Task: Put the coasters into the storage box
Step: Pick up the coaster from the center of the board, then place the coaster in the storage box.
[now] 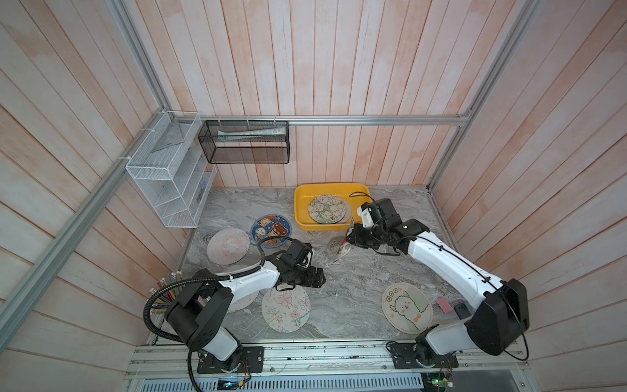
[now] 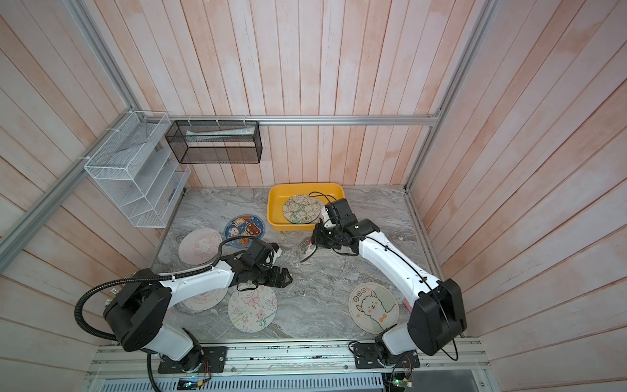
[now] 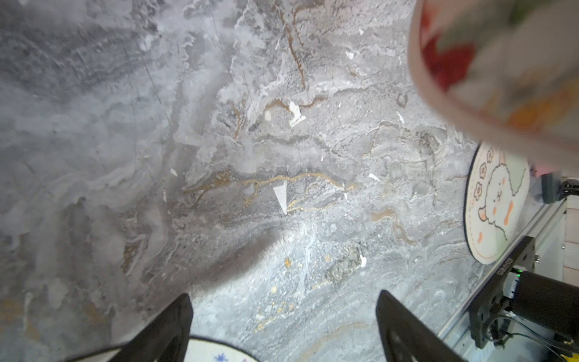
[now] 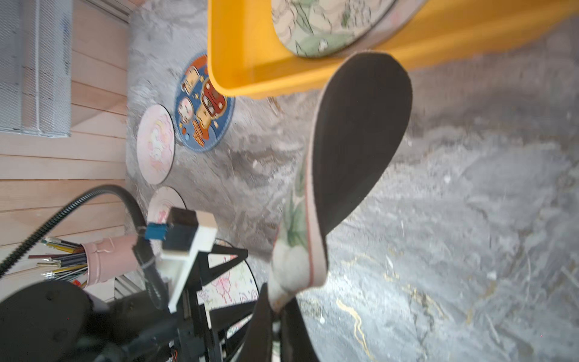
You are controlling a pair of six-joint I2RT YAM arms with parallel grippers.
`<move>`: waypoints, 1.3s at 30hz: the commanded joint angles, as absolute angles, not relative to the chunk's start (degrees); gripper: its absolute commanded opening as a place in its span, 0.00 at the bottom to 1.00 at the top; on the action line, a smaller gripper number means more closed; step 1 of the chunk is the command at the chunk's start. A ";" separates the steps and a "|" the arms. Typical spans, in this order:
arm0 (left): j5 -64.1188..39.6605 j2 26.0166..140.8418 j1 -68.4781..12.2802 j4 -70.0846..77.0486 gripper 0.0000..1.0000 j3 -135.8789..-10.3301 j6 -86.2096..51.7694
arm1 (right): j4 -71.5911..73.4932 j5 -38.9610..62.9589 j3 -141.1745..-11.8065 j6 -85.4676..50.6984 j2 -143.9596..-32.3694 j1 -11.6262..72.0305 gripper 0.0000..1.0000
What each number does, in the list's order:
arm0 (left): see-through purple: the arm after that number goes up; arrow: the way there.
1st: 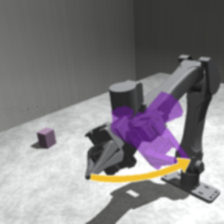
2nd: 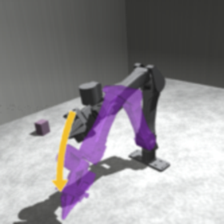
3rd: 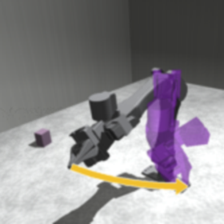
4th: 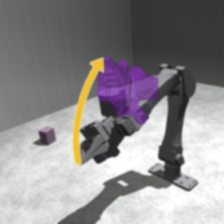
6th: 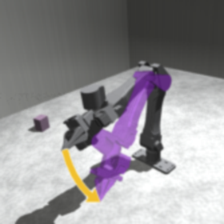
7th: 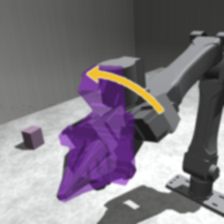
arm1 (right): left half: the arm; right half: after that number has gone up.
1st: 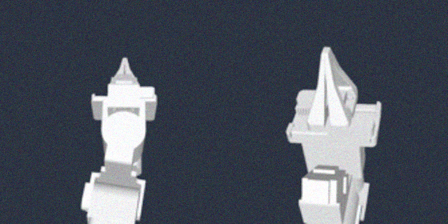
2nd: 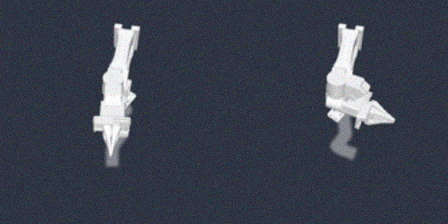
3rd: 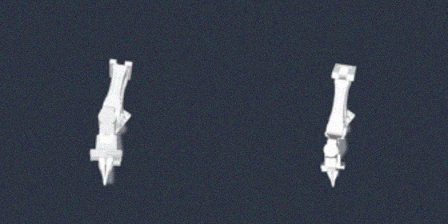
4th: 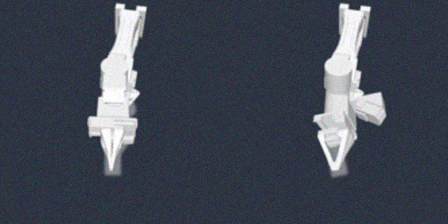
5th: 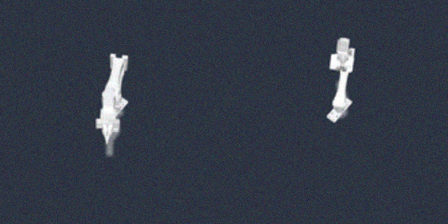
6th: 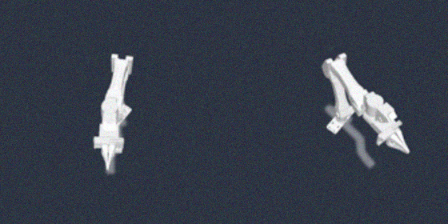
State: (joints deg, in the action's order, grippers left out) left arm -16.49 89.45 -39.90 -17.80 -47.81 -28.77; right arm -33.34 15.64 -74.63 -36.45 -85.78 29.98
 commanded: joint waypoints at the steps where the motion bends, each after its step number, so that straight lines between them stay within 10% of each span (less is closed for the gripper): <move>1: -16.54 88.27 -39.51 -16.17 0.93 -47.02 -28.96 | -32.95 15.56 -81.71 -31.51 -90.26 28.69 0.02; 24: -15.29 85.87 -38.76 -16.54 0.97 -45.42 -29.52 | -39.22 25.24 -140.14 -24.39 -136.63 23.71 0.04; 35: -14.71 85.24 -38.82 -16.91 0.98 -45.53 -30.04 | -43.10 24.49 -132.91 -22.05 -142.83 17.74 0.04; 39: -14.84 85.34 -38.85 -16.86 0.99 -45.44 -30.06 | -44.41 23.51 -130.20 -20.05 -142.02 16.02 0.21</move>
State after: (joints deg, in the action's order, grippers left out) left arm -15.66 86.39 -39.05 -16.73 -46.15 -29.85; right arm -42.13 24.67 -130.85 -22.46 -142.37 16.49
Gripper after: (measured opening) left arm 0.985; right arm 0.172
